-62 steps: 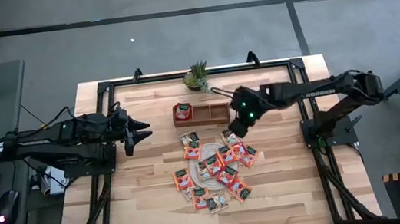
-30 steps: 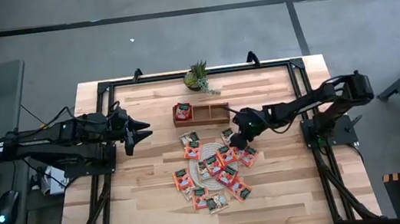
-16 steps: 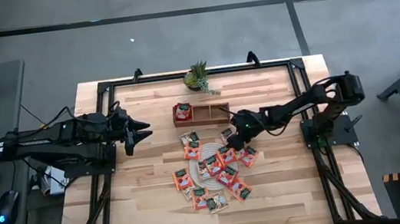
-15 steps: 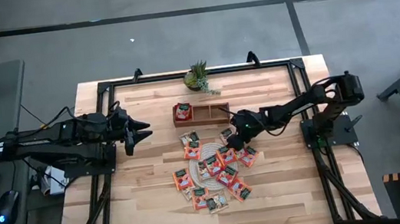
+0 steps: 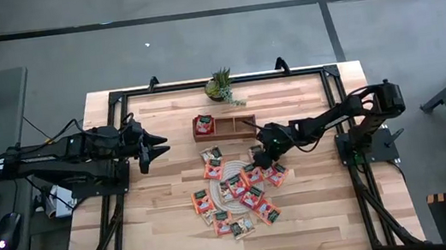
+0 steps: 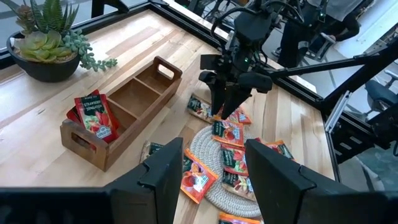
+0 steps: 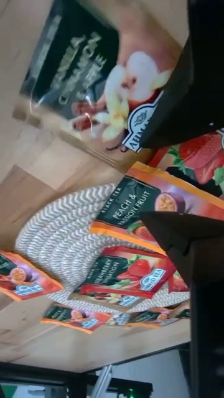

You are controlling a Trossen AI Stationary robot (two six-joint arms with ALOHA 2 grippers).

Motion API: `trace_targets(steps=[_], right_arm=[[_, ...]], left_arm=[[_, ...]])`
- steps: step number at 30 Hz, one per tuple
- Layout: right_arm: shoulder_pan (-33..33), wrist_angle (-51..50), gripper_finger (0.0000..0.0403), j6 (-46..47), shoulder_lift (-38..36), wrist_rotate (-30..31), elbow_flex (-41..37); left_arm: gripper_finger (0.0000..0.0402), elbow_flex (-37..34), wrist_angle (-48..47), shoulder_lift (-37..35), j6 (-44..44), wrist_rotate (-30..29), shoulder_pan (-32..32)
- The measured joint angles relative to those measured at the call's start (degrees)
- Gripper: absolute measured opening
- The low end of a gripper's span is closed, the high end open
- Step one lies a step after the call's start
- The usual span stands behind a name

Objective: Pick & Place Tea
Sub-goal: Put the orange tea bag into the middle section of the wooden organizer

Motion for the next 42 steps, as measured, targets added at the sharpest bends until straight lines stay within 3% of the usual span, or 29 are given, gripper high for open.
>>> trace_targets(steps=[18, 30, 42], right_arm=[[0.00, 0.03, 0.0005, 0.03, 0.02, 0.44, 0.00], [0.00, 4.80, 0.0001, 2.49, -0.58, 1.05, 0.00], [-0.69, 3.78, 0.0000, -1.68, -9.89, 6.74, 0.13]], left_arm=[[0.0172, 0.00, -0.40, -0.02, 0.14, 0.00, 0.00], [0.0172, 0.02, -0.40, -0.02, 0.13, 0.01, 0.00], [0.0172, 0.02, -0.42, -0.02, 0.10, 0.28, 0.00]])
